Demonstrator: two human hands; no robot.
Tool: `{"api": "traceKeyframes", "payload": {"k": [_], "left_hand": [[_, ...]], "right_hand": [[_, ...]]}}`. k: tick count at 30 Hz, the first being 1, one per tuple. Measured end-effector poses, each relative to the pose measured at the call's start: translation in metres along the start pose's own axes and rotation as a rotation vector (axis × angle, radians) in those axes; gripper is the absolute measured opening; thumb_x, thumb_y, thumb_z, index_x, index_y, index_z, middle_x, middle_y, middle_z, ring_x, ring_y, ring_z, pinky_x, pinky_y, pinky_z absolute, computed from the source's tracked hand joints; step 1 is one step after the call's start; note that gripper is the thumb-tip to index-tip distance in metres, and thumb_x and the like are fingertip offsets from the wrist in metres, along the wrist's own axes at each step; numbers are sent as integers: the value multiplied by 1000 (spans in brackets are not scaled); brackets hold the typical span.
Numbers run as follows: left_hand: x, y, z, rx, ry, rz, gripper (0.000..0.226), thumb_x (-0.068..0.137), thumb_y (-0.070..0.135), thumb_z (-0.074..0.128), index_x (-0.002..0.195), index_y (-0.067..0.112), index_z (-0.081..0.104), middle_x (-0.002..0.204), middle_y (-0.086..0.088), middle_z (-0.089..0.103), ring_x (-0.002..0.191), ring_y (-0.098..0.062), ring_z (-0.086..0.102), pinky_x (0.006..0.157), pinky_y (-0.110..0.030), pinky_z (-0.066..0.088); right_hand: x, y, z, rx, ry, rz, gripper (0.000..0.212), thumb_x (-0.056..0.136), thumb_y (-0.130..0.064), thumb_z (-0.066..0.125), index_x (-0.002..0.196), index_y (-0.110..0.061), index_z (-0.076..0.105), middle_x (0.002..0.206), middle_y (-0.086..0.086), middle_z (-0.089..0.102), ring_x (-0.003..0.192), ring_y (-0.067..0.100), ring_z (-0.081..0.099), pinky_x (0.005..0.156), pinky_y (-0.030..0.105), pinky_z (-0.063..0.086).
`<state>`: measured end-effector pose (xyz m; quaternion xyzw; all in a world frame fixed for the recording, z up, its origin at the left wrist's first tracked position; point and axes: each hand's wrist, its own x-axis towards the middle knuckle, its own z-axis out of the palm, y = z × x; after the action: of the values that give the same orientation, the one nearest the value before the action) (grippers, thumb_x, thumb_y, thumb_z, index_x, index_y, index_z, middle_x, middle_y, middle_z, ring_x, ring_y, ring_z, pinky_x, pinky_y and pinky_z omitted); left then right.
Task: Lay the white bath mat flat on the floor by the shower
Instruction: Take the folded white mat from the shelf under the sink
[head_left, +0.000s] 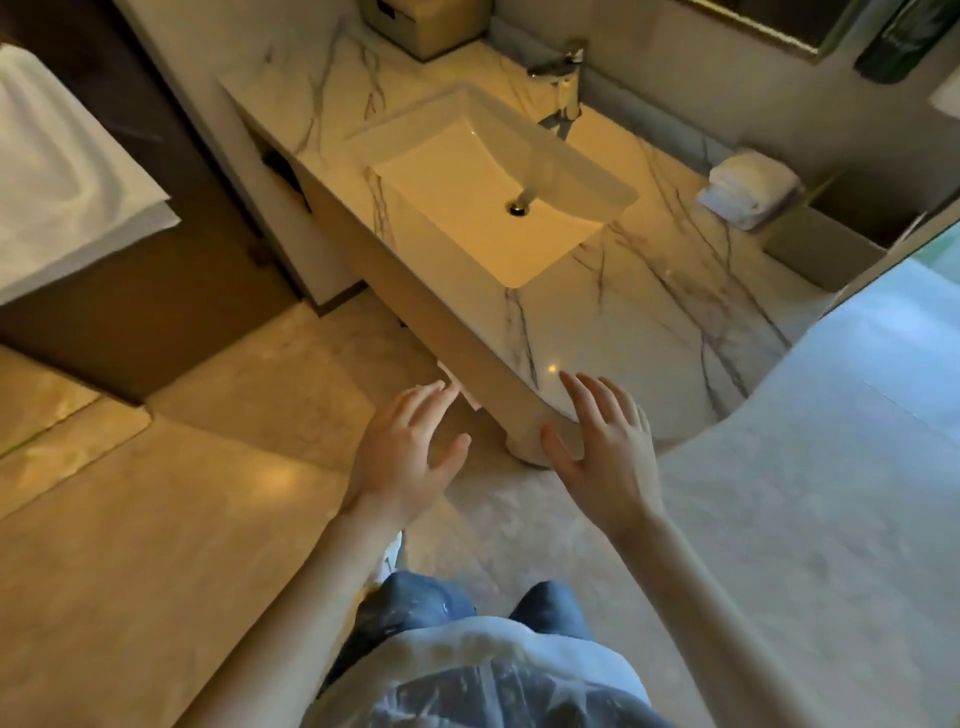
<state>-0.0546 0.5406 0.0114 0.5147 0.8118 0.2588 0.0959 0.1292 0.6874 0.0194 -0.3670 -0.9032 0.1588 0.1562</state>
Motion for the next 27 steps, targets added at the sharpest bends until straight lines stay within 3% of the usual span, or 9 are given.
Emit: {"api": "traceKeyframes", "payload": {"k": [9, 17, 22, 27], "left_hand": [[63, -142, -54, 51, -194, 84, 58, 91, 47, 45, 143, 20, 46, 147, 0, 45, 137, -17, 35, 107, -42, 37], [103, -242, -99, 35, -266, 167, 62, 89, 51, 39, 141, 19, 47, 145, -1, 47, 135, -20, 36, 106, -45, 38], [112, -269, -76, -15, -208, 189, 58, 90, 50, 42, 140, 22, 46, 142, 1, 49, 132, -15, 39, 103, -44, 42], [118, -307, 2, -66, -235, 205, 56, 91, 53, 42, 141, 28, 44, 141, 6, 47, 131, -10, 38, 101, -43, 44]], "right_hand": [[62, -96, 88, 2, 82, 163, 57, 93, -47, 46, 137, -12, 51, 134, 9, 58, 130, 33, 44, 108, 51, 36], [88, -176, 138, -8, 109, 254, 52, 94, -42, 52, 138, -15, 50, 136, 6, 56, 130, 28, 45, 109, 45, 34], [87, -177, 173, 22, 118, 255, 52, 94, -46, 46, 136, -17, 50, 132, 4, 58, 126, 25, 48, 106, 39, 36], [81, -147, 246, -7, 70, 305, 55, 96, -52, 40, 138, -19, 49, 133, 1, 57, 123, 20, 49, 100, 37, 43]]}}
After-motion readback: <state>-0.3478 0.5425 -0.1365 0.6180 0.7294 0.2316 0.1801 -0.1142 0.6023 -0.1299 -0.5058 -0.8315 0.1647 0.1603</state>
